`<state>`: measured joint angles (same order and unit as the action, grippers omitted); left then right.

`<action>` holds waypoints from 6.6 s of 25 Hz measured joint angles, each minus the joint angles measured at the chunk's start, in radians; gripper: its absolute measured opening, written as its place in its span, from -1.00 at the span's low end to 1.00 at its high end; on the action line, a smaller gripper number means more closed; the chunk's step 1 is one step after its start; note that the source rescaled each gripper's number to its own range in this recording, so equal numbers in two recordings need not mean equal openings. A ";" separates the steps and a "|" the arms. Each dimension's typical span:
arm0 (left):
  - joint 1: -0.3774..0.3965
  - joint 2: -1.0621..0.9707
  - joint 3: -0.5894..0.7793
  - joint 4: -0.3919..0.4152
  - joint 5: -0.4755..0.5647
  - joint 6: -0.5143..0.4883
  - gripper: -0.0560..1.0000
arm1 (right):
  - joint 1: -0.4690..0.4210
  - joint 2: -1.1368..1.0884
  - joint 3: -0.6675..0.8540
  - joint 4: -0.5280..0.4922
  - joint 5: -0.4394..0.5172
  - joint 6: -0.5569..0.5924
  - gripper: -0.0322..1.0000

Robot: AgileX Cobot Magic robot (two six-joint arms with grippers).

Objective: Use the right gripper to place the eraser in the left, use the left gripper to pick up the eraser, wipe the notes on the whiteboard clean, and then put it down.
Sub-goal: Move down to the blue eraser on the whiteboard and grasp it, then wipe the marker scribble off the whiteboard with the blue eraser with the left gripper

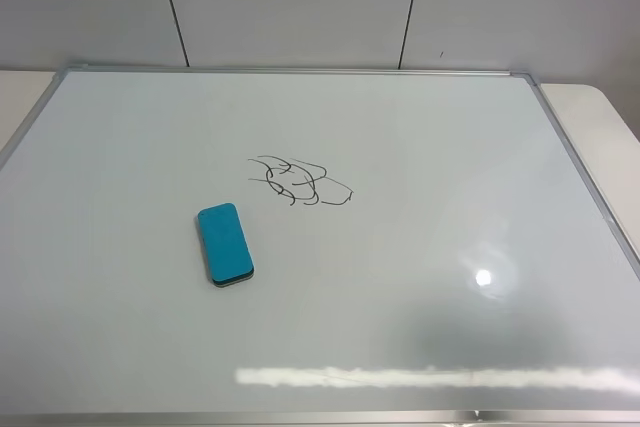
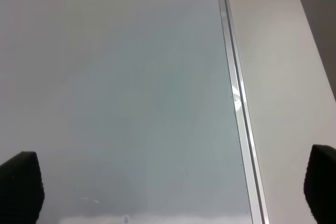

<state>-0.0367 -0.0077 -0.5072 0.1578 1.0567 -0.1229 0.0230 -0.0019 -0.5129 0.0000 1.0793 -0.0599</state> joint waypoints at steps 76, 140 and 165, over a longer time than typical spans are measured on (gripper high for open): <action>-0.670 1.775 -0.513 0.124 -0.333 -0.978 1.00 | 0.000 0.000 0.000 -0.038 0.000 0.000 1.00; -0.682 1.842 -0.465 0.070 -0.422 -0.787 -0.84 | 0.000 0.000 0.000 -0.039 0.000 0.000 1.00; -0.466 2.026 -0.776 -0.001 -0.447 -0.124 -0.84 | 0.000 0.000 0.000 -0.039 0.000 0.000 1.00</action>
<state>-0.5030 2.0184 -1.2834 0.1570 0.6094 -0.2472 0.0230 -0.0019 -0.5129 -0.0390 1.0793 -0.0599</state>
